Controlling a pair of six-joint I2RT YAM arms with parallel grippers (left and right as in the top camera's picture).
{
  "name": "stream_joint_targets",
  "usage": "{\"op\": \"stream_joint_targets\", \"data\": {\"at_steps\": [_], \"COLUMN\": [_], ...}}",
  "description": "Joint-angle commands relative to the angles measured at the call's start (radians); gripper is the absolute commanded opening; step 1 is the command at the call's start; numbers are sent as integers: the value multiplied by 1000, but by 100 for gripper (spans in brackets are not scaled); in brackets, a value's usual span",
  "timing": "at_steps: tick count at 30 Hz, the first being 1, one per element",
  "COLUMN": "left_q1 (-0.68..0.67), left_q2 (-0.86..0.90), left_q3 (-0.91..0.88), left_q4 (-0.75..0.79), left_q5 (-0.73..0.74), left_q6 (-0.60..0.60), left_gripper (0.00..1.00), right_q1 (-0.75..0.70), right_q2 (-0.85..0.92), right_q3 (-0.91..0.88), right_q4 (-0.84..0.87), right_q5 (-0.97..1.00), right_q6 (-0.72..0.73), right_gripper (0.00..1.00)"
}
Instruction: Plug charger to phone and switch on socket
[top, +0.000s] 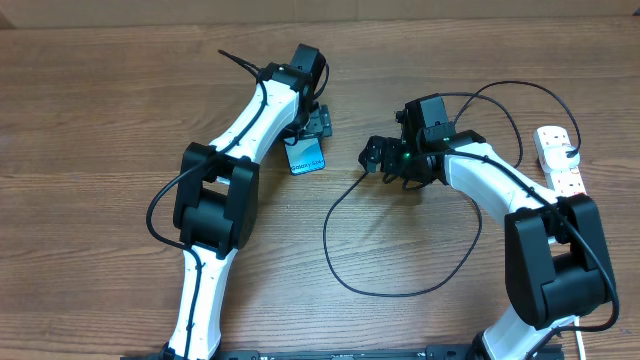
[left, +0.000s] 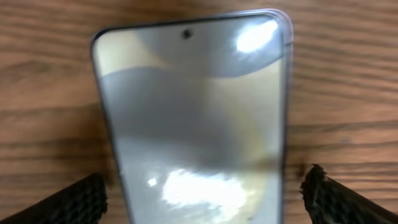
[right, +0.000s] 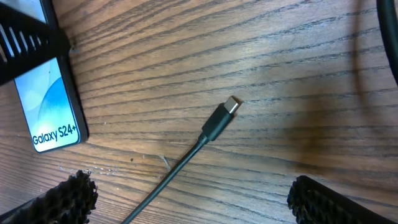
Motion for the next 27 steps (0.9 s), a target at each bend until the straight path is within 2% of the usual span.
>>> {"op": "stream_joint_targets", "data": {"at_steps": [1,7,14,21,24,27], "left_q1": [-5,-4,-3,-2,1,8], "left_q2": [-30,-30,-30,-30,-30,-30], "left_q3": [-10,-10,-10,-10,-10,-10], "left_q4": [14,-1,-53,-120,-154,-152], "left_q5": [28,21,-14,-16,-56,-82], "left_q6": [-12,-21,-17,78,81,105], "left_gripper": [94,84,83,75,77,84], "right_q1": [-1,-1,-1,-1,-1,-1], "right_q2": [2,2,2,2,2,2], "right_q3": [11,11,11,11,11,11], "right_q4": [6,6,6,6,6,6], "right_q5": [7,7,7,7,6,6], "right_q6": [8,8,8,8,8,8], "right_gripper": [100,100,100,100,100,100]}}
